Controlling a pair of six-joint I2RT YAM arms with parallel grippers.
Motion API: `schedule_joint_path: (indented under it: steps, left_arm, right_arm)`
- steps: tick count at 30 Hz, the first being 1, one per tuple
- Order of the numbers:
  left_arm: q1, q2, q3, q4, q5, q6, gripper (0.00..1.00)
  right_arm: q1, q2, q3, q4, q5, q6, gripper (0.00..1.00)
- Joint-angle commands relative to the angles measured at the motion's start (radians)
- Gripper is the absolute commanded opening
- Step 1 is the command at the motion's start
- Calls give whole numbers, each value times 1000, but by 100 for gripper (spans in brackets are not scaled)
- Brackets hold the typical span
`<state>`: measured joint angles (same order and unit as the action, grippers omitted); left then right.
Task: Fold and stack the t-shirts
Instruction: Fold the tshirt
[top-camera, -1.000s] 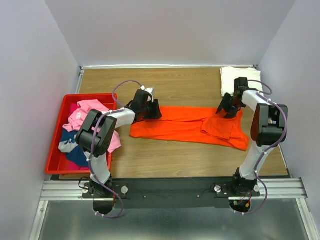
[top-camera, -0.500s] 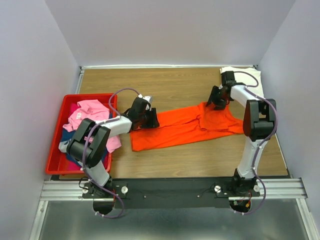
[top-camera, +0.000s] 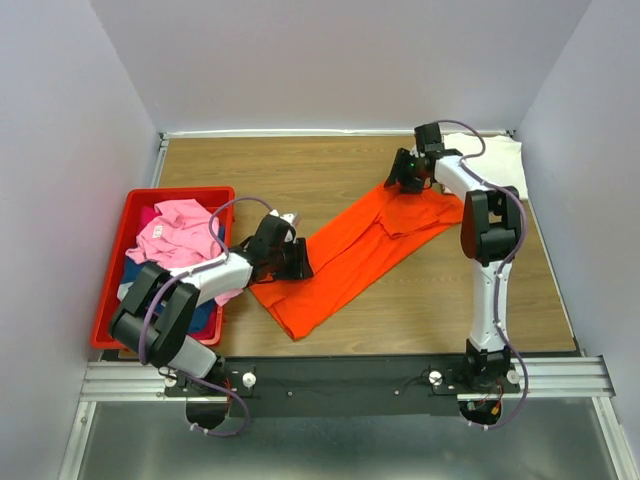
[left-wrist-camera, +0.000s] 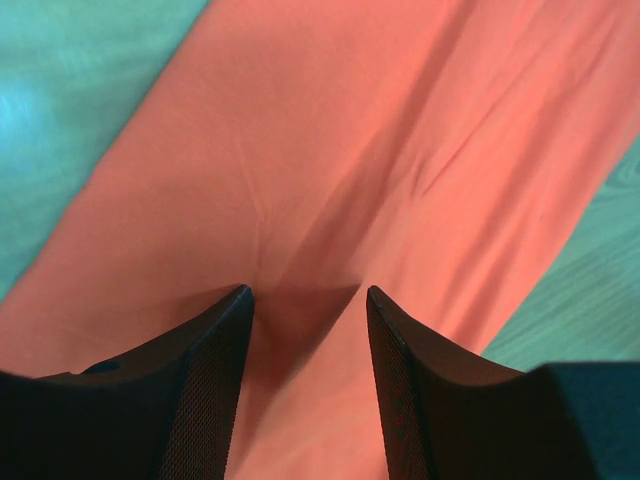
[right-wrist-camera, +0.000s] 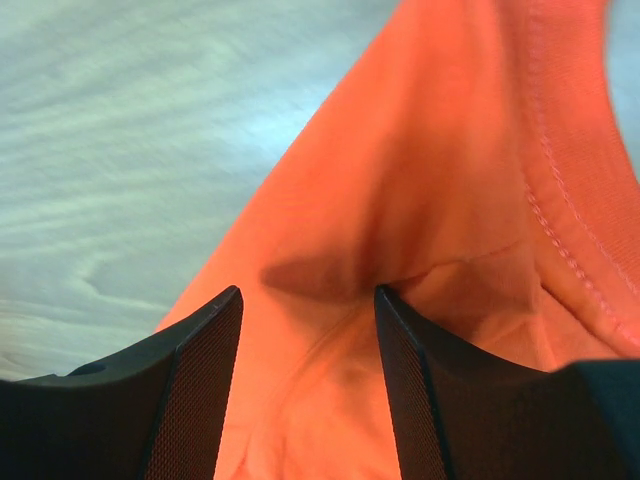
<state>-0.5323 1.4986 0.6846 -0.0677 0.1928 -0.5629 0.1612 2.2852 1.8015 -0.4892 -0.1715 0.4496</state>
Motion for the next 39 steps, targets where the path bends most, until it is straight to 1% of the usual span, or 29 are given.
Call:
schedule_joint_path:
  steps: [1, 5, 11, 15, 20, 24, 28, 30, 34, 39]
  left_arm:
    - [-15, -29, -79, -181, 14, -32, 58]
    - [-20, -72, -103, -178, 23, -38, 58]
    - [-24, -113, -106, -149, 79, -29, 58]
    - [-28, -138, -115, -149, 96, -22, 58]
    - [-26, -193, -82, -155, 115, -6, 58]
    - [-28, -184, -62, -158, 131, 11, 58]
    - [-28, -170, -62, -147, 142, 9, 58]
    - [-26, -167, -60, -155, 137, 11, 58]
    - [-28, -150, -59, -175, 126, 12, 58]
    - [-28, -104, -57, -164, 146, 47, 58]
  right_arm:
    - [40, 190, 45, -61, -25, 6, 64]
    - [76, 264, 191, -63, -45, 15, 66]
    - [106, 373, 335, -63, -92, 37, 67]
    - [130, 411, 415, -65, -112, 35, 69]
    - [130, 404, 479, -63, -115, 26, 73]
    - [130, 353, 513, -61, -131, 8, 75]
    - [130, 306, 519, -61, -141, 0, 76]
    - [132, 257, 510, -63, -148, -6, 77]
    - [130, 149, 411, -61, -146, -22, 77]
    - [130, 54, 222, -61, -122, -51, 77]
